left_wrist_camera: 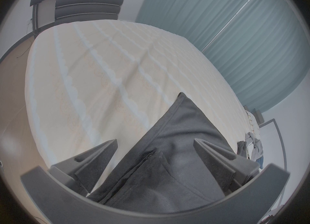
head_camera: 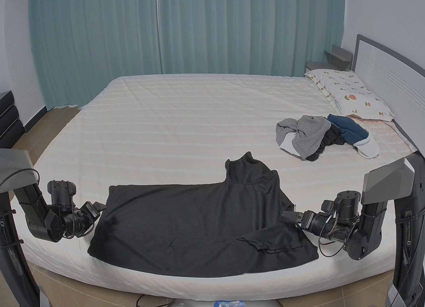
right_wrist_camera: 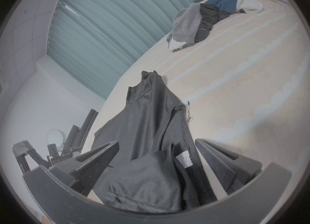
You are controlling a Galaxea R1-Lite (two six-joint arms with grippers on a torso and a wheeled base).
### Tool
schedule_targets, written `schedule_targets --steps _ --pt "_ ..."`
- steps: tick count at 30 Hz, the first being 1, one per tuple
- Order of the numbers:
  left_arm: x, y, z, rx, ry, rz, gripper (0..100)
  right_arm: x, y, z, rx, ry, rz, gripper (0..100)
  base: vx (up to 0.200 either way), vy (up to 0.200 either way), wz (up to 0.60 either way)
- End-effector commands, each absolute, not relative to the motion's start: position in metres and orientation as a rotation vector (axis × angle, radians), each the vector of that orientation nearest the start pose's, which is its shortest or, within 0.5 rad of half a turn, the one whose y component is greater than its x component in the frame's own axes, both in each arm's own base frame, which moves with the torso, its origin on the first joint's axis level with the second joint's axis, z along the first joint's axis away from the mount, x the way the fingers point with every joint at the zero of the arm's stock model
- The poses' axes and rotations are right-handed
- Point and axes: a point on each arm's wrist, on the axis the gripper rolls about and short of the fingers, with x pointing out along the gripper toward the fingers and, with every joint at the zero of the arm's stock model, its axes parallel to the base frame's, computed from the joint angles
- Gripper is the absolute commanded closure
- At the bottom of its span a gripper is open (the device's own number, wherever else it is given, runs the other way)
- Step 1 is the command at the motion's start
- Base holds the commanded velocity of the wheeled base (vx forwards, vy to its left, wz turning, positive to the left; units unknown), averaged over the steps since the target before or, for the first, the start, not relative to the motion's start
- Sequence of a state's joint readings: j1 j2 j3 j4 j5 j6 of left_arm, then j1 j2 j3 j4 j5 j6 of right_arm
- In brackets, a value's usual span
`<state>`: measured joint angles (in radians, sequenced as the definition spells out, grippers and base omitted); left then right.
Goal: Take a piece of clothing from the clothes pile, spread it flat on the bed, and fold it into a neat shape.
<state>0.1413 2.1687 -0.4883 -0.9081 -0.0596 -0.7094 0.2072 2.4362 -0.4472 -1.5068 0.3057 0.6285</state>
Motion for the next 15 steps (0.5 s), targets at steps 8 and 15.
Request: schedule_targets --steps 8,15 --pt "0.2974 0.0471 0.0026 -0.812 0.667 0.361 0 0.3122 0.0675 -0.03 0.658 0.587 0.328 0 0.0 0.075 0.0" --pt "0.2972 0.0466 0.003 -0.814 0.666 0.358 0 0.3126 0.0676 -0.0293 0.659 0.584 0.329 0 0.0 0.0 0.0"
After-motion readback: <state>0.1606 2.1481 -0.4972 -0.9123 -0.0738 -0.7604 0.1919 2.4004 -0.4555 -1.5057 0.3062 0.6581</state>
